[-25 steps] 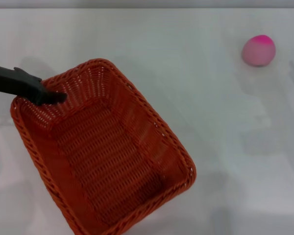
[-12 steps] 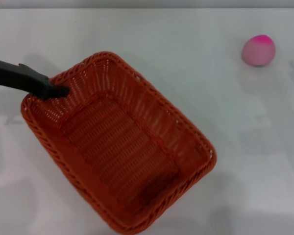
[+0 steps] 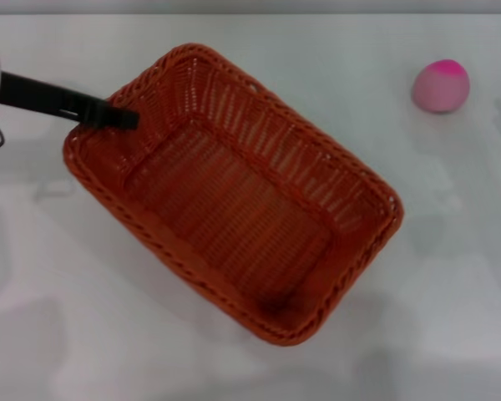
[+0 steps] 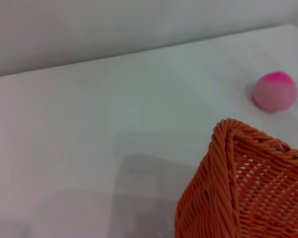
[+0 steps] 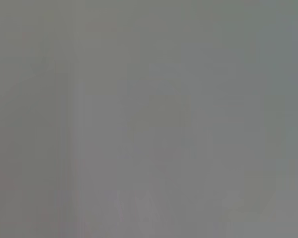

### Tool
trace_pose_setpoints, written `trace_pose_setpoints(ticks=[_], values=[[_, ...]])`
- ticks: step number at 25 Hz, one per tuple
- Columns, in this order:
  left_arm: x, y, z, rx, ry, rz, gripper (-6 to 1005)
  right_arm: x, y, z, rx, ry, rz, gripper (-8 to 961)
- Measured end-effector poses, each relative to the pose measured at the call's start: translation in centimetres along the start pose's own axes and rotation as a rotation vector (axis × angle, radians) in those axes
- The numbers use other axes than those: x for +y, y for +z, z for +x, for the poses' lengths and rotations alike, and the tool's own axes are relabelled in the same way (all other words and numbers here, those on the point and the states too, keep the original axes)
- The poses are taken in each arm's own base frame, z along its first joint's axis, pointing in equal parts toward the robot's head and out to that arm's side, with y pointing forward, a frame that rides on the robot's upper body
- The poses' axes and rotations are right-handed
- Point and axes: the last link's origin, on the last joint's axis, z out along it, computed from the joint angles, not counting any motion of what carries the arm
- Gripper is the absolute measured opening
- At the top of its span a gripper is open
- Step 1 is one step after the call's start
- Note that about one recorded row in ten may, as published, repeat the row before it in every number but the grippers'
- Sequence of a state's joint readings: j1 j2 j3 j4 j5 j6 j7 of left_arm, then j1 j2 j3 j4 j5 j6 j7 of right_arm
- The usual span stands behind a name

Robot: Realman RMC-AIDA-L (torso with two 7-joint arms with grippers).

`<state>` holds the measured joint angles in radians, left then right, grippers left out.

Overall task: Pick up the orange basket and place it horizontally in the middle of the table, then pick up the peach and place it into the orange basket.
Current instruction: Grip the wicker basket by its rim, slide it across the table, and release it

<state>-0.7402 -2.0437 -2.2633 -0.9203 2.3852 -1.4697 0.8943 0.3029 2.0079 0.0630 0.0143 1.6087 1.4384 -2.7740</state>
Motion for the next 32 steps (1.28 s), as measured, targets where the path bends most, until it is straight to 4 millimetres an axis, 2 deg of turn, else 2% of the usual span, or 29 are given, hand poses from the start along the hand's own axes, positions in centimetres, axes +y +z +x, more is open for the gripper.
trace_pose_setpoints(ticks=[11, 18, 24, 32], values=[[1.9, 1.1, 1.4, 0.033, -0.281, -0.081, 150, -0.5, 0.1, 0.0, 0.012, -0.022, 0.007, 822], [1.7, 1.4, 1.1, 0.074, -0.484, -0.091, 150, -1.1, -0.1, 0.1, 0.027, -0.041, 0.018, 822], [2.8, 3.6, 0.5, 0.048, -0.635, -0.081, 151, -1.4, -0.1, 0.2, 0.043, -0.056, 0.024, 822], [2.9, 4.8, 0.4, 0.053, -0.717, -0.06, 151, -1.7, -0.4, 0.4, 0.061, -0.067, 0.031, 822]])
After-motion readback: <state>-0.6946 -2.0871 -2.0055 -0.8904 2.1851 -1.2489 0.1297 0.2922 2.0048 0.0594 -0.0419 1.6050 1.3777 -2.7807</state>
